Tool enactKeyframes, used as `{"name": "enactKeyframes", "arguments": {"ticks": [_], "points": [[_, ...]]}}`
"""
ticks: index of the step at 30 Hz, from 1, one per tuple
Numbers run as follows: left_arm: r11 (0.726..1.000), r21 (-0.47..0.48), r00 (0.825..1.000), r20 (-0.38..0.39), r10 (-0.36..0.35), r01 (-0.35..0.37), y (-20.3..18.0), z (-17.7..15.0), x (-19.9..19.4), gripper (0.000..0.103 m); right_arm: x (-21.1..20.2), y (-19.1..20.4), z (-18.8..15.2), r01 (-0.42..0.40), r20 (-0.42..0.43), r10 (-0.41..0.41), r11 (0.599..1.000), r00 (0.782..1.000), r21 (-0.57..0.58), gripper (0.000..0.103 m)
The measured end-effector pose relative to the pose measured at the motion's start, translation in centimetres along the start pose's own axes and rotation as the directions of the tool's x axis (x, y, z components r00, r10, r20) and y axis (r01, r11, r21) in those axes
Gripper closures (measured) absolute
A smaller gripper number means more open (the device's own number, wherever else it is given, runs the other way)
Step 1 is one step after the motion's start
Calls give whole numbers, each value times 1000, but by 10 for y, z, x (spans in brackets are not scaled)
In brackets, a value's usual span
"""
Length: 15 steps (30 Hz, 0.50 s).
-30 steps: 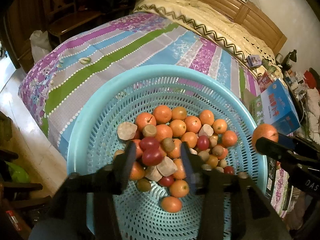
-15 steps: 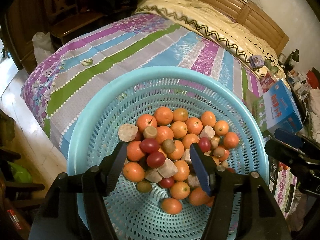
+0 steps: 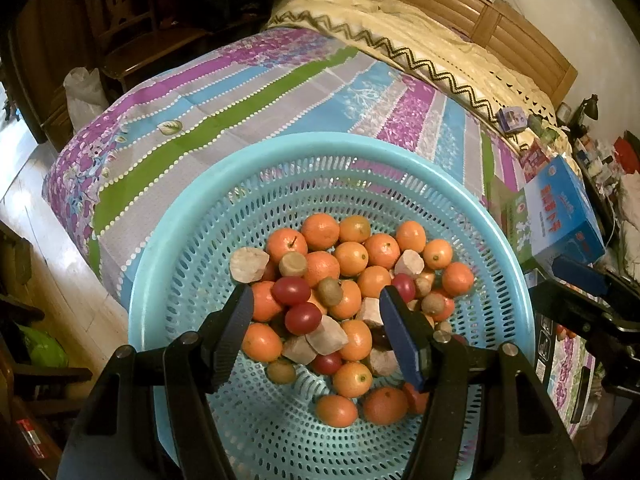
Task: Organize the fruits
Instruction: 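Open the right tool to drop the orange while the left tool drops the tomato into the basket, then move both open tools from the basket back to the fruit row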
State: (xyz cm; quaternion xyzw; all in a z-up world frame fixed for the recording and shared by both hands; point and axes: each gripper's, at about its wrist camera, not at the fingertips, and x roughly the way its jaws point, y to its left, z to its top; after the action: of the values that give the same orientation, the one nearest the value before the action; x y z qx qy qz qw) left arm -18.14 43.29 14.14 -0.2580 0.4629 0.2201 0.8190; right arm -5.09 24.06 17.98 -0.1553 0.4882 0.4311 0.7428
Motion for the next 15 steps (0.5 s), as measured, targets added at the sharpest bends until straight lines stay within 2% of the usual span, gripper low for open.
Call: {"name": "enactKeyframes", "arguments": {"ticks": [7,10,15], "points": [[1000,-4,1000,2,6,-6,-3,-1,-1,36,-7,-6,-3,0,21,0,1000,1000,3,23],[1000,-7,1000,10,7,-7,-6,-2,-2,28,-13,-9,-5,5,48,-5,1000,999,1,23],[1000,21,999,47,7,-8,-26,-3,-10,27,-43,-20,-12,35,179,-35,999,983,5,23]]}}
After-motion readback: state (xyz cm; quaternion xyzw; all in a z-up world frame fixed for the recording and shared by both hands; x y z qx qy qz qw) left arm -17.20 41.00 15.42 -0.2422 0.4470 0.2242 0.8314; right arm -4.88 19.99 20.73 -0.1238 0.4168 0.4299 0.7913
